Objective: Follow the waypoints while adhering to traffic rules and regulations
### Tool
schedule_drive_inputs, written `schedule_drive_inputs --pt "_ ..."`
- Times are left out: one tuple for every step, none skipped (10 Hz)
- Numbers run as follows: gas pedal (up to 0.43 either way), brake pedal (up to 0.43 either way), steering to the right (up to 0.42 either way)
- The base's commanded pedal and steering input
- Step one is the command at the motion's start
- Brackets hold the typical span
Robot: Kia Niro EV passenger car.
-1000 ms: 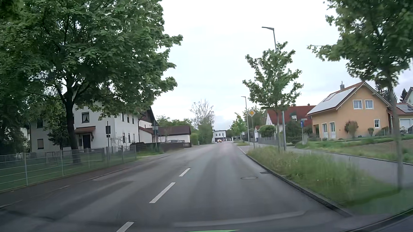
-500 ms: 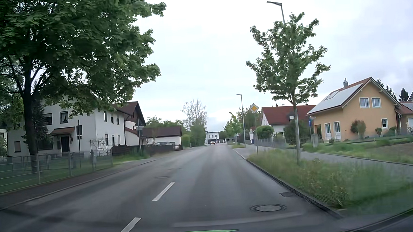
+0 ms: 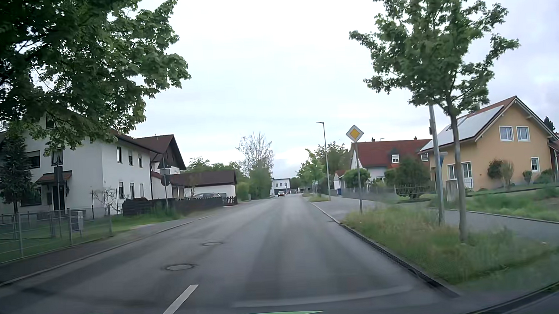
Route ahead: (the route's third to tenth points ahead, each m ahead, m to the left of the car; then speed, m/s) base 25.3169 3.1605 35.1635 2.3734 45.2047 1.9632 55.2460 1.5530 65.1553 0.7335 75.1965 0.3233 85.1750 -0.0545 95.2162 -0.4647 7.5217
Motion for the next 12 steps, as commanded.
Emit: schedule_drive_inputs --pt "0.008 0.000 0.008" --pt "0.039 0.000 0.007" --pt "0.059 0.000 0.007" --pt "0.067 0.000 0.007" --pt "0.079 0.000 0.007" --pt "0.098 0.000 0.007" --pt "0.098 0.000 0.007" --pt "0.110 0.000 0.007" --pt "0.110 0.000 0.007" --pt "0.110 0.000 0.007" --pt "0.110 0.000 0.007" --pt "0.110 0.000 0.007"
